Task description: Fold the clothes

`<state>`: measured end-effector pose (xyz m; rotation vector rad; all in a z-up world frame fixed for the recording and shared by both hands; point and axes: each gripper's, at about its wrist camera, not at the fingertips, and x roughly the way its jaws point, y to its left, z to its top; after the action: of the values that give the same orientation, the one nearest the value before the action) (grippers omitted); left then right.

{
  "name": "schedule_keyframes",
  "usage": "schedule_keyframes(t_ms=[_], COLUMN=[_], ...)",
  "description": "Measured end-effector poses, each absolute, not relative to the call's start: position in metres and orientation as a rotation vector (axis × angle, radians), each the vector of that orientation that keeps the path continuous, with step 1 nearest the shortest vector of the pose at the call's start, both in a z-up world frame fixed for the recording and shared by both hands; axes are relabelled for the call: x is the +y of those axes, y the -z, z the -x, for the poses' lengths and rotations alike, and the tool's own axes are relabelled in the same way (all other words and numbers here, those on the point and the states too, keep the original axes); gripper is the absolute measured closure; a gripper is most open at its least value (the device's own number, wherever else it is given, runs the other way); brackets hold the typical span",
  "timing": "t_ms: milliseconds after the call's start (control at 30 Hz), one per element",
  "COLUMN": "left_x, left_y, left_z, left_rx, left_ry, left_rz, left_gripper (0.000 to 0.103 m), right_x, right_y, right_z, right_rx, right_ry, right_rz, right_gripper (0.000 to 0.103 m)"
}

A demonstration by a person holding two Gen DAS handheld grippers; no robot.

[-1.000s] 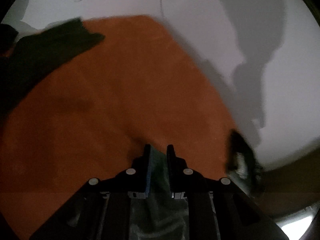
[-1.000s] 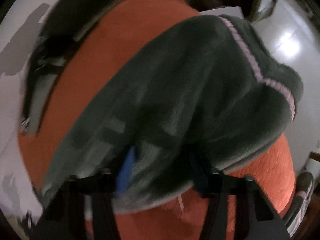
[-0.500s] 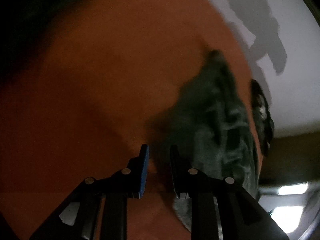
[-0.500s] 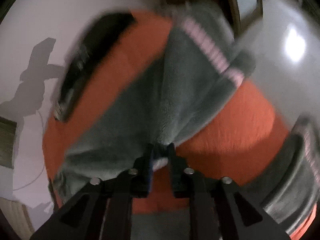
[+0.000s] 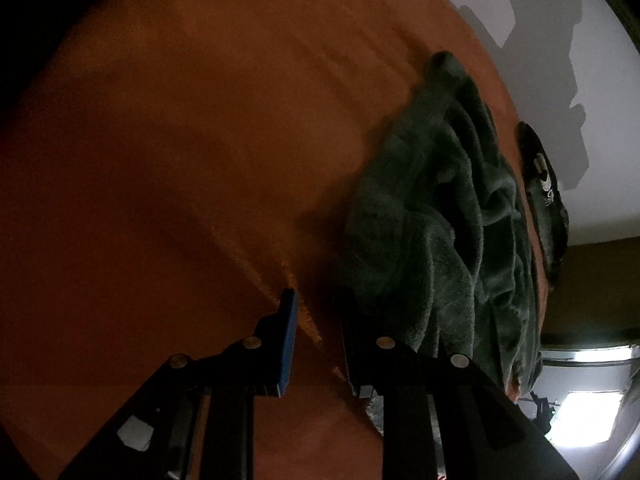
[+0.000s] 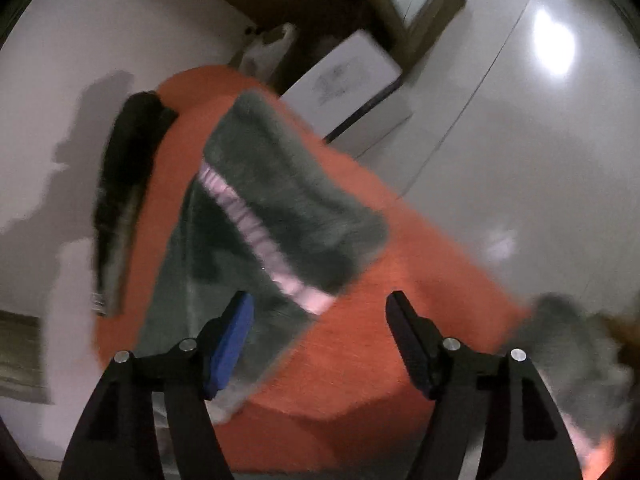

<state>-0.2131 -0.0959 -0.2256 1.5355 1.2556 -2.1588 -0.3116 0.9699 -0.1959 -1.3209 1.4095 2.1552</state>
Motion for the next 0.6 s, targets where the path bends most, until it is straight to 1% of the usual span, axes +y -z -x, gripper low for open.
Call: schedule_keyframes(t_ms=[133, 200, 333, 400, 433, 500, 533, 567, 600], left_x=[-0.094, -0.091, -0.094, -0.096, -0.096, -0.097, -0.097, -0.097, -0.097], left_y=[0.23, 0.23, 0.233, 0.237, 0.238, 0.238, 0.237, 0.236, 0.236], left_z=[0.214, 0.215, 0.208, 0.204, 0.203, 0.205, 0.205, 0.205, 0.204], left_rx=[1.296, 1.277, 1.276, 1.292, 1.299, 1.3, 1.296, 1.291, 1.289], left_ry=[2.138, 2.149, 2.152, 2.137, 2.13, 2.123, 2.124, 2.125, 2.127], left_rz=[-1.53, -1.547, -1.57, -1.57, -1.569, -1.567, -1.567, -1.567, -1.567], left_gripper=[0.08, 0.08, 0.08, 0.08, 0.08, 0.08, 0.08, 0.08, 0.08], right_x=[0.977, 0.977, 0.982, 0.989, 0.991, 0.996, 0.997, 0.996, 0.995], right_y=[0.215, 0.211, 0.177, 0.188, 0.2, 0.217, 0.215, 0.204, 0.189], right_z=[0.324, 0.334, 0.357, 0.37, 0.374, 0.369, 0.366, 0.361, 0.355], right_rx=[1.475, 1.41, 1.203, 1.207, 1.264, 1.445, 1.496, 1.478, 1.433], right_ry=[-1.99, -1.852, -1.904, -1.849, -1.801, -1.751, -1.772, -1.829, -1.891], right_rz=[1.267, 1.342, 1.33, 1.408, 1.455, 1.436, 1.382, 1.322, 1.268], right_gripper=[0.035, 0.035, 0.035, 0.035, 0.037, 0.072, 0.079, 0.088, 0.089])
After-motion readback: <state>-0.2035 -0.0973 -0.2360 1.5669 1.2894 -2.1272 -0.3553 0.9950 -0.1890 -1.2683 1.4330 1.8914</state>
